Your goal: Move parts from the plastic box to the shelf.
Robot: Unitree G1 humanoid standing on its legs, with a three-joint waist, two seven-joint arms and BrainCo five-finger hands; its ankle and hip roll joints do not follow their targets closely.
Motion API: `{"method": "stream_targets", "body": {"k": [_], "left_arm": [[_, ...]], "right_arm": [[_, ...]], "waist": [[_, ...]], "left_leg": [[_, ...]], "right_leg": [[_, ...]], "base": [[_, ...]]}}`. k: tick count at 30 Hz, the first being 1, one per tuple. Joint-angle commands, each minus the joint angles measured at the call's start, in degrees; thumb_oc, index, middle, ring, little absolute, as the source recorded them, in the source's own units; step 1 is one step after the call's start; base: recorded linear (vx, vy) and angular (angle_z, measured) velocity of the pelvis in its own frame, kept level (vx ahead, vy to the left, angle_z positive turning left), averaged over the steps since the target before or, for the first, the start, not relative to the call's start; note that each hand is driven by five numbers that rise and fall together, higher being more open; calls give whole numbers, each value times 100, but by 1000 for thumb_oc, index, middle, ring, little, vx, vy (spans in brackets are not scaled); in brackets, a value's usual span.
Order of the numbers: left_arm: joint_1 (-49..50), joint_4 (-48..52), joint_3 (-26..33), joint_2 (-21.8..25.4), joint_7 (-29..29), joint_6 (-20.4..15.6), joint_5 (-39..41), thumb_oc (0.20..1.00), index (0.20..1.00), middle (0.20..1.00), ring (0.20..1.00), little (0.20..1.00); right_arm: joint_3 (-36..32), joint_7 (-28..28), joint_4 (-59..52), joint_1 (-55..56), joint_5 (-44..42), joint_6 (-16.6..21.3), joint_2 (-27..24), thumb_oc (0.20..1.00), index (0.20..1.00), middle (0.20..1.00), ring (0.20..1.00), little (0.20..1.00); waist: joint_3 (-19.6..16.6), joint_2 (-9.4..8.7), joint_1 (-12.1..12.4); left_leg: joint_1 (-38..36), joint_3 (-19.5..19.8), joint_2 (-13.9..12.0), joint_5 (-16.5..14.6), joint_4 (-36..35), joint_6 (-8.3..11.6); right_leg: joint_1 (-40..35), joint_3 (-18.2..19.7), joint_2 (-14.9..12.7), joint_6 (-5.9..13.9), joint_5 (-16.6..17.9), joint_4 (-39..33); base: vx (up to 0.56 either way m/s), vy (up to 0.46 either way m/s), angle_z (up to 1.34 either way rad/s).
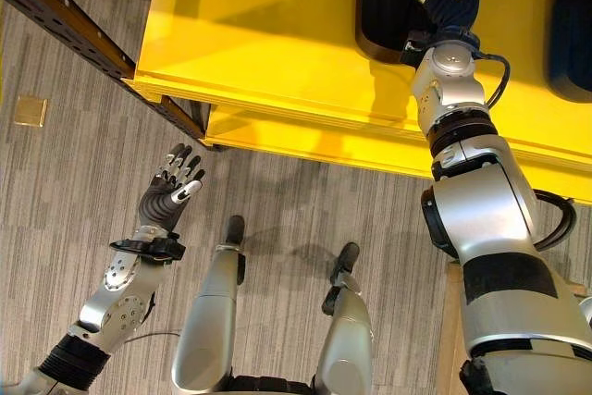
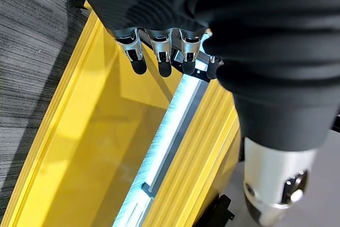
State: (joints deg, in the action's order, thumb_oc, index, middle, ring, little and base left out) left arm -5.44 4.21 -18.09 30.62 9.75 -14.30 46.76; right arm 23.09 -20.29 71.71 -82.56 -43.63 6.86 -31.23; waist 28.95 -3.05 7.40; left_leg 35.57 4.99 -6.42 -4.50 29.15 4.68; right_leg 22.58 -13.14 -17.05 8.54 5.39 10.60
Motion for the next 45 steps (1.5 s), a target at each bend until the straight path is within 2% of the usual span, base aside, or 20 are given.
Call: {"method": "stream_targets", "body": {"k": [1, 17, 34, 36, 37, 45], "left_arm": [[151, 188, 48, 82, -105, -200, 34, 1000, 1000, 1000, 1000, 1000], [116, 168, 34, 81, -62, -201, 24, 1000, 1000, 1000, 1000, 1000], [155, 165, 134, 125, -23, -257, -27, 1000, 1000, 1000, 1000, 1000], [142, 128, 145, 108, -20, -253, -32, 1000, 1000, 1000, 1000, 1000], [147, 132, 152, 105, -19, -253, -36, 1000, 1000, 1000, 1000, 1000], [324, 38, 356, 60, -85, -227, -5, 1000, 1000, 1000, 1000, 1000]], "right_arm": [[-127, 32, -70, 72, -202, 336, -16, 1000, 1000, 1000, 1000, 1000], [-170, 47, 75, 54, -313, 336, 219, 1000, 1000, 1000, 1000, 1000], [394, -169, -492, -209, 410, 393, -614, 1000, 1000, 1000, 1000, 1000], [385, -179, -710, -58, 457, 414, -692, 1000, 1000, 1000, 1000, 1000], [335, -204, -849, 42, 472, 426, -719, 1000, 1000, 1000, 1000, 1000], [-122, -52, -2066, 1170, 355, 517, -835, 1000, 1000, 1000, 1000, 1000]], "waist": [[-62, 23, 91], [8, 37, 135], [-99, -135, -43], [-137, -165, -104], [-133, -166, -118], [-262, -196, -230]], "left_leg": [[112, 103, -167, -101, -159, 56], [223, 138, -114, -113, -93, 24], [145, 116, -183, -123, -102, 54], [106, 98, -193, -118, -128, 56], [137, 72, -184, 34, -158, 20], [-47, 67, -255, 9, -184, 43]], "right_leg": [[-300, -93, 25, -10, -1195, 1142], [-230, -84, 10, -23, -1201, 1209], [-280, -61, 46, -14, -1167, 1171], [-295, -46, 61, -13, -1156, 1146], [-263, -70, 51, -45, -1044, 1110], [-400, -41, 71, -52, -1073, 1089]], "base": [[0, 0, 0], [0, 1, 0], [0, 0, 0], [-33, 14, -1], [-69, 29, -3], [-3, -7, -4]]}}
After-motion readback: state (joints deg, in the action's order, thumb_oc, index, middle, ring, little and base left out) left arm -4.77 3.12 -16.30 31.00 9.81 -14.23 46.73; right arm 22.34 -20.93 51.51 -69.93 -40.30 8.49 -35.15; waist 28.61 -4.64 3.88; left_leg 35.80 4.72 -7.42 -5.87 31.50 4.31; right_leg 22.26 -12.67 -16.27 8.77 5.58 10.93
